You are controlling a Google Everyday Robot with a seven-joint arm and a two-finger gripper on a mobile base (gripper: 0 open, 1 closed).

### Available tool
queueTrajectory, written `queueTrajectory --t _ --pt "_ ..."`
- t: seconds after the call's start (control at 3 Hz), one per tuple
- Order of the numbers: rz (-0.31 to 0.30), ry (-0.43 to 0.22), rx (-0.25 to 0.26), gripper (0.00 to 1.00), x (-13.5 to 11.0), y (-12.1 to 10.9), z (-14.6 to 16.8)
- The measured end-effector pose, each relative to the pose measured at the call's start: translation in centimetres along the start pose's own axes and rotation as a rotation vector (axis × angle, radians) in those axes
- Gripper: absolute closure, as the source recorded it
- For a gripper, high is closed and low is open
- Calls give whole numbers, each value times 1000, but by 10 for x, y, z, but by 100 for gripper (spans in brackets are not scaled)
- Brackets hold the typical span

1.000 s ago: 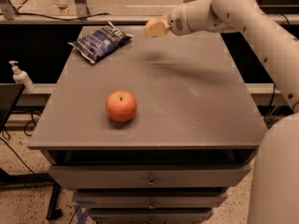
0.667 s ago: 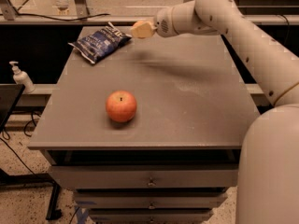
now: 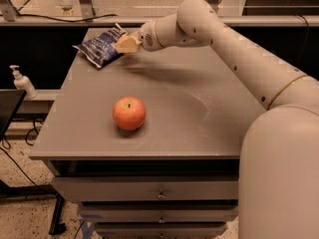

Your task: Move orange near blue chip bag

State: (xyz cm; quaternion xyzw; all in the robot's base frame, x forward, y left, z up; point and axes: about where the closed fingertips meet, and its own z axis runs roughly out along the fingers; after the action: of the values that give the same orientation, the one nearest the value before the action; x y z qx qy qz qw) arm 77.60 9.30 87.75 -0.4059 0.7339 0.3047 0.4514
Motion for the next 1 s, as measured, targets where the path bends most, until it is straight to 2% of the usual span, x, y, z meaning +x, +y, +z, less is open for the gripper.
queueTrajectory --t 0.33,0.67,1.0 --pt "4 34 -24 100 13 11 25" --pt "-2 58 -32 82 22 15 37" --pt "-11 70 -28 59 27 13 39"
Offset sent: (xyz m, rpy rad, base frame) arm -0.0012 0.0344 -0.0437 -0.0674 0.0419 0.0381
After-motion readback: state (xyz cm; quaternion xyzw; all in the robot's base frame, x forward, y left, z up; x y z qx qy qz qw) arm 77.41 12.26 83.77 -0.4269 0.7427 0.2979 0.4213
